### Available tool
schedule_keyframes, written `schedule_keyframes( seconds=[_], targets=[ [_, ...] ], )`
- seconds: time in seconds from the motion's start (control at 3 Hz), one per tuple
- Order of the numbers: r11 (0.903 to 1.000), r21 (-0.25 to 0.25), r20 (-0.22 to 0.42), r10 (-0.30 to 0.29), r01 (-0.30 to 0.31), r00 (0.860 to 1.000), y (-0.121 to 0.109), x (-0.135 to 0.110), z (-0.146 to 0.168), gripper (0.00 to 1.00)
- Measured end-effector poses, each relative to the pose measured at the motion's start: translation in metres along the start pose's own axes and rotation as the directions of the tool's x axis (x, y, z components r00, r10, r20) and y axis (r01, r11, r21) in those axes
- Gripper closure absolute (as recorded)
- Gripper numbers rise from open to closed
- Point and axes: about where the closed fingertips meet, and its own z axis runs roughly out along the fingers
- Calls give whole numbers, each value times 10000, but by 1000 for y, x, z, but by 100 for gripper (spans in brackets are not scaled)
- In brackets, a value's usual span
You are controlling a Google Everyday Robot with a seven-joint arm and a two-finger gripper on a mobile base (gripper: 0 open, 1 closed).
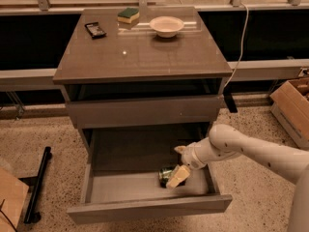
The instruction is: Pick green can from middle drawer and place on counter
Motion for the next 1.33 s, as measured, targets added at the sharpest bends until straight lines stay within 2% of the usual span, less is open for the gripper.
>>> schedule_keyframes(
  seconds=[0.67,1.0,1.33],
  targets=[
    [9978,161,70,642,-643,9979,-25,35,49,0],
    [9924,167,-107,1220,-1218,9925,-39,63,69,2],
    [9886,397,-279,1463,-1451,9888,-45,76,75,24]
  ],
)
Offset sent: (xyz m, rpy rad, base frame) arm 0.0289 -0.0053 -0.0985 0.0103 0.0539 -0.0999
